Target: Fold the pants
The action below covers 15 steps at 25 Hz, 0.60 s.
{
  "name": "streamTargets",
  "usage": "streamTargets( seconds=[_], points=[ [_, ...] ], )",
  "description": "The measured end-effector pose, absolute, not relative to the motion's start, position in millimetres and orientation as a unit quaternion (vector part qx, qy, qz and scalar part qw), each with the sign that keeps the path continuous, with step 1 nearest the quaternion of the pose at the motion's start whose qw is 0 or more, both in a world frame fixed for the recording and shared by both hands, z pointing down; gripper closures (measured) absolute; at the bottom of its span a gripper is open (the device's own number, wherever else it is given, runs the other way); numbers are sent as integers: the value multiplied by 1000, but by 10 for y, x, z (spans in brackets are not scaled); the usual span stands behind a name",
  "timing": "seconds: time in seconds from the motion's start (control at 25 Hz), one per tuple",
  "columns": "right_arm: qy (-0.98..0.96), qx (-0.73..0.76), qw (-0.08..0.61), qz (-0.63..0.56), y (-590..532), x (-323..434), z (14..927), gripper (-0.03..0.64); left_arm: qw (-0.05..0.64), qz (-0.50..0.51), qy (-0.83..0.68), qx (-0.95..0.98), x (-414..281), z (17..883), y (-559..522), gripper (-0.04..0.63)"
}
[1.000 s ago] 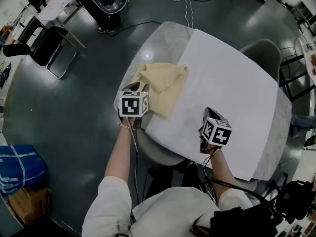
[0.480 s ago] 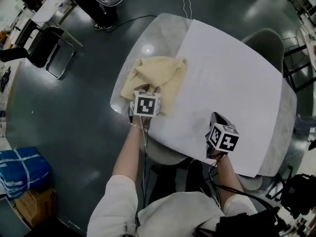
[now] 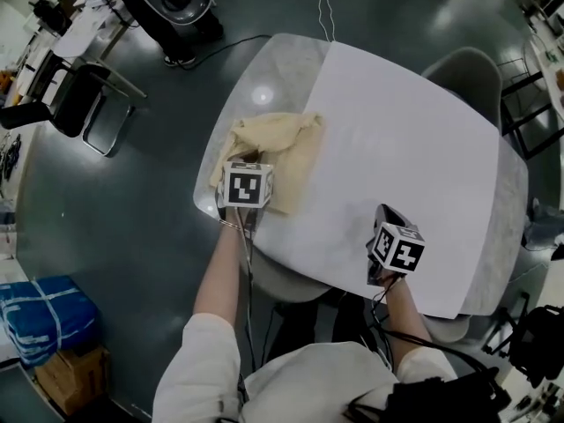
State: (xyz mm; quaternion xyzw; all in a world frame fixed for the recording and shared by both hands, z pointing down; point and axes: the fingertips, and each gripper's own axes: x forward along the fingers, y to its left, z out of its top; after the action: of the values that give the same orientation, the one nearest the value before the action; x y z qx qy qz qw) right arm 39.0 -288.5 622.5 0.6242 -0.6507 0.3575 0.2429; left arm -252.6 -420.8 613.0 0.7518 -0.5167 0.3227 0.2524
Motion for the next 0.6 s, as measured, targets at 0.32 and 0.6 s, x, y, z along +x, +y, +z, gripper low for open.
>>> streamTargets(
  seconds=[0.32,0.6],
  points=[
    [-640,639,243,350,-3003,617,6135,624,219,217,-590,746,-2747,5440,-5115,442],
    [-647,630,250,350,-3090,570,6212,624,230,213,-583,749,-2679,5532,-4901,441]
  ],
)
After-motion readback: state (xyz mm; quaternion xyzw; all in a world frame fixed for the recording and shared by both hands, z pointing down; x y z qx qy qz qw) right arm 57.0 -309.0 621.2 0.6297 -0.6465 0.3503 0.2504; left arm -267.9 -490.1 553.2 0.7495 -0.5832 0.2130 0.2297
